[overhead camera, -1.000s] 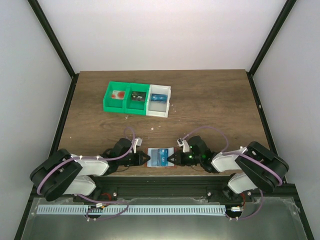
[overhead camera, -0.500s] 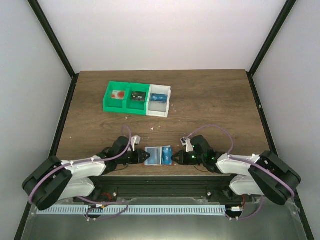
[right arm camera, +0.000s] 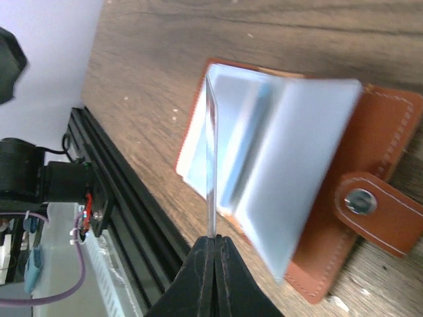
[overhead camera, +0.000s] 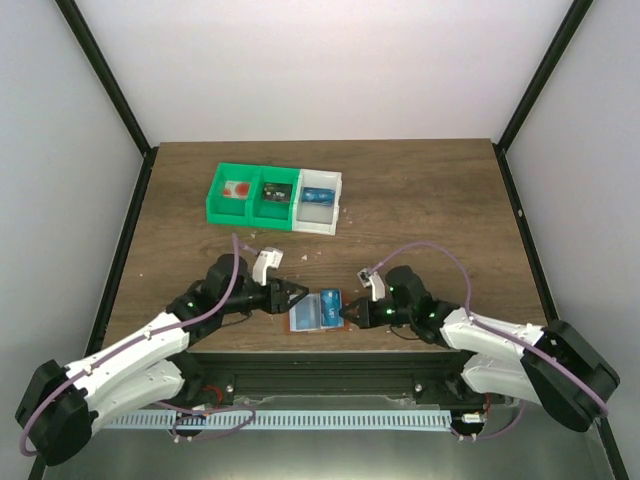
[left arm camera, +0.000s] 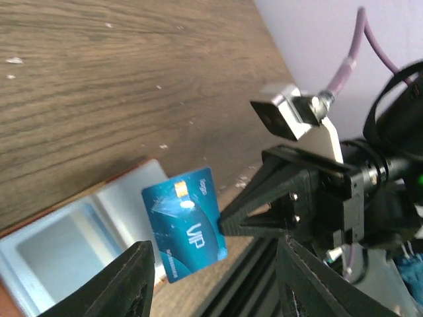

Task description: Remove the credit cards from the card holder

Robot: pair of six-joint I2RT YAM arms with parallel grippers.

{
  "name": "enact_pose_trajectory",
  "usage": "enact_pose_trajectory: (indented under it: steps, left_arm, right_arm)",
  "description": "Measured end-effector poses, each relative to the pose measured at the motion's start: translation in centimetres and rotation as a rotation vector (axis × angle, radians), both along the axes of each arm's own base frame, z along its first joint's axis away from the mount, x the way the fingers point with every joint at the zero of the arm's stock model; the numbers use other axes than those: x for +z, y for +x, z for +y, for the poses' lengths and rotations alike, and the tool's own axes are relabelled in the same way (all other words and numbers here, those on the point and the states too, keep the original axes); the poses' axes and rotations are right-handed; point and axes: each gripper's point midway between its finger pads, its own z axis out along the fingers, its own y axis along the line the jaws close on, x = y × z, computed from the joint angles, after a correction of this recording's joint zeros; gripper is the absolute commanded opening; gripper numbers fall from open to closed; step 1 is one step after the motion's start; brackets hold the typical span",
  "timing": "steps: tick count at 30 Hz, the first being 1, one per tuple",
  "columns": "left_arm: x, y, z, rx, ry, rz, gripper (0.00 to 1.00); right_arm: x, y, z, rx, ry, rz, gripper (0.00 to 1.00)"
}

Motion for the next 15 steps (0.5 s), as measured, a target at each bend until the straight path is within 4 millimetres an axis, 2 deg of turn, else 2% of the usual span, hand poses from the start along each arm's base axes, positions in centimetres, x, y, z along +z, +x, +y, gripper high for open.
enact_pose_trajectory:
  steps: [5, 9, 15]
  left_arm:
    - [1.1, -2.4, -0.7, -0.13, -0.053, 0.03, 0.55]
    - [1.3, -4.0, -1.0, -0.22, -0.091, 0.091, 0.55]
    - [1.7, -5.0, -0.7, -0.276, -0.12, 0.151, 0.54]
  right_arm:
    - [2.8, -0.4, 0.8, 0.072, 0.056, -0.057, 0.0]
    - [4.4, -2.0, 1.3, 0.169, 0.117, -0.069, 0.0]
    - [6.2, -4.5, 1.8, 0.311, 0.214, -0.044, 0.0]
